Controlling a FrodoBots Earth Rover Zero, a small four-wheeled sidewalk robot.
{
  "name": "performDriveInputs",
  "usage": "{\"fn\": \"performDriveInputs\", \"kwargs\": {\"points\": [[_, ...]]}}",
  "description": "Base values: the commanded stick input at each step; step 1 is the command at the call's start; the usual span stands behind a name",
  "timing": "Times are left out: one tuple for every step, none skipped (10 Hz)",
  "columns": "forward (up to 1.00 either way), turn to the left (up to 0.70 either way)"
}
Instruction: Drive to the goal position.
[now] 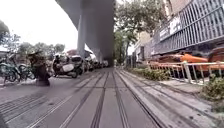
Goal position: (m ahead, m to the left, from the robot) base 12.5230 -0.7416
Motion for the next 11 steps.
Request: {"fn": "performDriveInputs", "kwargs": {"points": [[0.45, 0.0], [0.45, 0.0], [0.45, 0.0], [0.45, 0.0], [0.45, 0.0], [0.45, 0.0], [0.45, 0.0], [0.45, 0.0], [0.45, 0.0], [0.45, 0.0], [0.45, 0.0]]}}
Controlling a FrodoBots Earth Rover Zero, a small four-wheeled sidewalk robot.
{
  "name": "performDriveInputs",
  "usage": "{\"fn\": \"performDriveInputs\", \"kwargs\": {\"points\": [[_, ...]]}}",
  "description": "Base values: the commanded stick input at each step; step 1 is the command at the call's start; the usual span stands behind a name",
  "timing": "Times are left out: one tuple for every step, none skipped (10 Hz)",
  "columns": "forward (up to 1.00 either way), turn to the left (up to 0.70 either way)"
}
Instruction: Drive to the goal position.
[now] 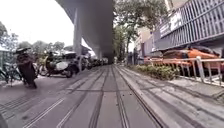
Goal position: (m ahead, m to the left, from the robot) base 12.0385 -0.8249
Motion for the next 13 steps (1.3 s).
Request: {"fn": "performDriveInputs", "kwargs": {"points": [[0.45, 0.0], [0.45, 0.0], [0.45, 0.0], [0.45, 0.0], [0.45, 0.0], [0.45, 0.0], [0.45, 0.0], [0.45, 0.0], [0.45, 0.0], [0.45, 0.0], [0.45, 0.0], [0.45, 0.0], [0.45, 0.0]]}}
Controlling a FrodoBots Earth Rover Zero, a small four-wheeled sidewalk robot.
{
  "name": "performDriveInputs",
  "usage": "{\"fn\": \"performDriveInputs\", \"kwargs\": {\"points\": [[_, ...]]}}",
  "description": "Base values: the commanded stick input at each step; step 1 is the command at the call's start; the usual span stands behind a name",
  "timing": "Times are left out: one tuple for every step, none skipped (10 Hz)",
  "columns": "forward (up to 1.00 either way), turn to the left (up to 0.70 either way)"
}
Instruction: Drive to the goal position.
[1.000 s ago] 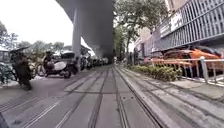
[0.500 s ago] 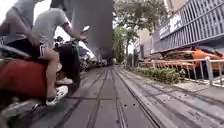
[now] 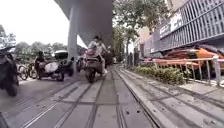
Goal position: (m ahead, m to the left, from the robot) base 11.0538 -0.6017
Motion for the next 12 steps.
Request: {"fn": "performDriveInputs", "kwargs": {"points": [[0.45, 0.0], [0.45, 0.0], [0.45, 0.0], [0.45, 0.0], [0.45, 0.0], [0.45, 0.0], [0.45, 0.0], [0.45, 0.0], [0.45, 0.0], [0.45, 0.0], [0.45, 0.0], [0.45, 0.0]]}}
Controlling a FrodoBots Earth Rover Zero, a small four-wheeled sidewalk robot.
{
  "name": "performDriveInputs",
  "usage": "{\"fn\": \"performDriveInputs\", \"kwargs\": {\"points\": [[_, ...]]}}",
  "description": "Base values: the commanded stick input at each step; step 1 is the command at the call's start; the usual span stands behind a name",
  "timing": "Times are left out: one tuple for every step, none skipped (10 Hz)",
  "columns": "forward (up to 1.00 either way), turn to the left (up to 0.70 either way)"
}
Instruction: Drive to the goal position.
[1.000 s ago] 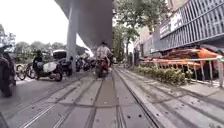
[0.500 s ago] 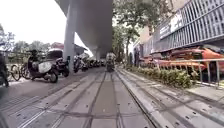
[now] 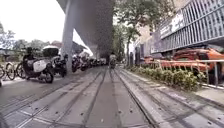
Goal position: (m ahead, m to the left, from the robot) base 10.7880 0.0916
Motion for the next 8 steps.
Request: {"fn": "performDriveInputs", "kwargs": {"points": [[0.45, 0.0], [0.45, 0.0], [0.45, 0.0], [0.45, 0.0], [0.45, 0.0], [0.45, 0.0], [0.45, 0.0], [0.45, 0.0]]}}
